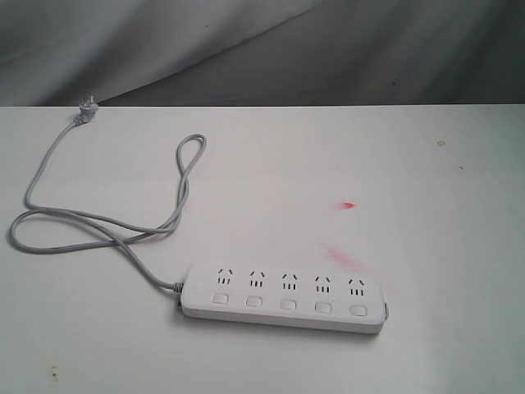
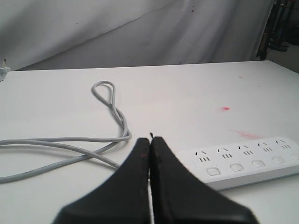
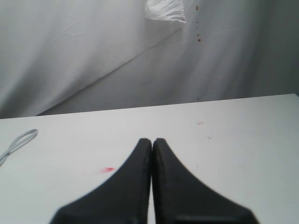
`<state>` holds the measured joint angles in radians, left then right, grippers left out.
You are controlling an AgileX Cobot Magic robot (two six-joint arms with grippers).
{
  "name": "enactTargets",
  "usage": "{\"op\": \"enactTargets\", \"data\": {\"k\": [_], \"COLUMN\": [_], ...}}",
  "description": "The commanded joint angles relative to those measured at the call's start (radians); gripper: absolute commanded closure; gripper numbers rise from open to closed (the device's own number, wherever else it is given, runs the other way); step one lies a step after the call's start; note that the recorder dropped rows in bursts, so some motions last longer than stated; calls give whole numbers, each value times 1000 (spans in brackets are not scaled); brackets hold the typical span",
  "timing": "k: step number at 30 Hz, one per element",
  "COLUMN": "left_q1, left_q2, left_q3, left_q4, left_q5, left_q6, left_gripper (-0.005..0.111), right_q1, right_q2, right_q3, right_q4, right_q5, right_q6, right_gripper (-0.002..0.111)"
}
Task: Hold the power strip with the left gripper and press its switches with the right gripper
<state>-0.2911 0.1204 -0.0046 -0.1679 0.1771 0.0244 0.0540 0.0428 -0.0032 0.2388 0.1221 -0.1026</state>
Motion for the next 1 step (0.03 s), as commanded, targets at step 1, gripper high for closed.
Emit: {"op": "enactTargets", "data": {"k": [1], "left_q1": [-3], "left_q2": [-3], "left_q3": [5], "left_q4": [2], "left_q5": [-3], "left_q6": [-5], "left_gripper": [106], "right_q1": [-7], "right_q2": [-4], "right_q3": [3], "right_q4": [1], "right_q5": [-4], "right_q6": [2], "right_gripper": [108]}}
